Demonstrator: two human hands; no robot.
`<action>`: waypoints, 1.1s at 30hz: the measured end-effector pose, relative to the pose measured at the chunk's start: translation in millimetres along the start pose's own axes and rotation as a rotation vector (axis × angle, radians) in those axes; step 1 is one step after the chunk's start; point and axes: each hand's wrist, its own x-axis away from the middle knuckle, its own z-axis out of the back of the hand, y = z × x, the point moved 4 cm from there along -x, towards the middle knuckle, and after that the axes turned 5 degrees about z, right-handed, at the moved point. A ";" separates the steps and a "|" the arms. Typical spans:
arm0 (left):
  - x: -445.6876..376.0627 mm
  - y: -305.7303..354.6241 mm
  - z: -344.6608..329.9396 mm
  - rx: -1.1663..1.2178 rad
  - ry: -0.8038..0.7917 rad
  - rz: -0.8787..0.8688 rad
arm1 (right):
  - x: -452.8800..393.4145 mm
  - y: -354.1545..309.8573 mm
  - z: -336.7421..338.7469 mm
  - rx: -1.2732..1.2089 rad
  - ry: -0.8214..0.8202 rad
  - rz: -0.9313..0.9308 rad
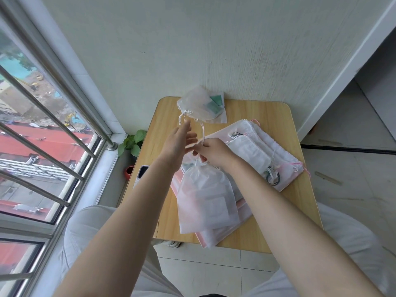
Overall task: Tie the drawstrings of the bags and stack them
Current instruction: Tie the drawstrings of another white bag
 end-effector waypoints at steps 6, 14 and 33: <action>10.1 -34.6 3.1 -0.328 -0.148 0.196 | -2.2 -1.4 12.1 -0.212 0.152 -0.012; 12.1 -38.4 -4.6 -0.407 -0.188 0.115 | -4.0 2.2 23.0 -0.161 0.258 0.035; 3.5 -49.9 3.4 0.282 -0.130 0.130 | 8.3 35.4 9.5 0.284 -0.225 -0.158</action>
